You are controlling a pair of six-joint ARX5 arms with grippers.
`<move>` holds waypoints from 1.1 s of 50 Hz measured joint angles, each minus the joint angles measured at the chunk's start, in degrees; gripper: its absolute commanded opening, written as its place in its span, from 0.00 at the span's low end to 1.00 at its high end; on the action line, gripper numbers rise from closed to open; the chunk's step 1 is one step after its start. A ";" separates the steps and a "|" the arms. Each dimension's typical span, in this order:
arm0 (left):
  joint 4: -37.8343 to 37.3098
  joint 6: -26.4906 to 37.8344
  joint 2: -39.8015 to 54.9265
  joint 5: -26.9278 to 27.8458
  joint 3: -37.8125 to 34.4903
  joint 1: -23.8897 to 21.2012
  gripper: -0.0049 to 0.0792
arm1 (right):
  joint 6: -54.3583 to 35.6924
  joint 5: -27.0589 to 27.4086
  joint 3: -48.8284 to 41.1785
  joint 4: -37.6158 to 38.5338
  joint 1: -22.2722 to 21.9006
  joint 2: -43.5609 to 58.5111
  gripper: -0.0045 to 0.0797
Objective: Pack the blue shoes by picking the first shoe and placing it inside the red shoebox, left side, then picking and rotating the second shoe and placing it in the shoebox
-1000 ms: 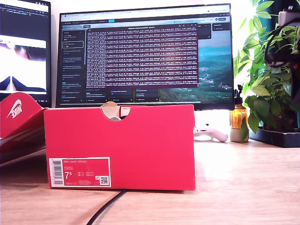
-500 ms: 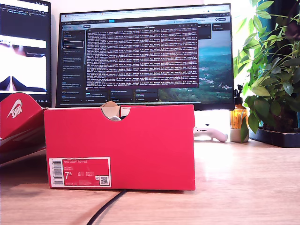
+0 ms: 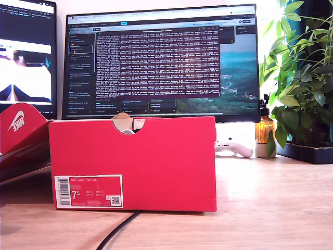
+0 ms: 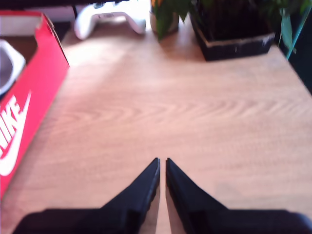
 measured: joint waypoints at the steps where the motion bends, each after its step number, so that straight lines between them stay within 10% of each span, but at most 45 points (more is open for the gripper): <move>1: -0.04 0.00 -0.57 -0.37 -0.50 0.00 0.04 | 0.09 0.46 -0.46 0.07 0.31 -0.17 0.04; 32: -8.33 0.09 -17.97 -5.46 -8.92 0.00 0.04 | -0.90 18.03 -8.81 2.38 13.79 -9.64 0.04; 55: -13.31 0.09 -23.93 -7.48 -10.34 0.00 0.04 | 0.20 15.87 -16.06 -1.77 13.77 -21.49 0.04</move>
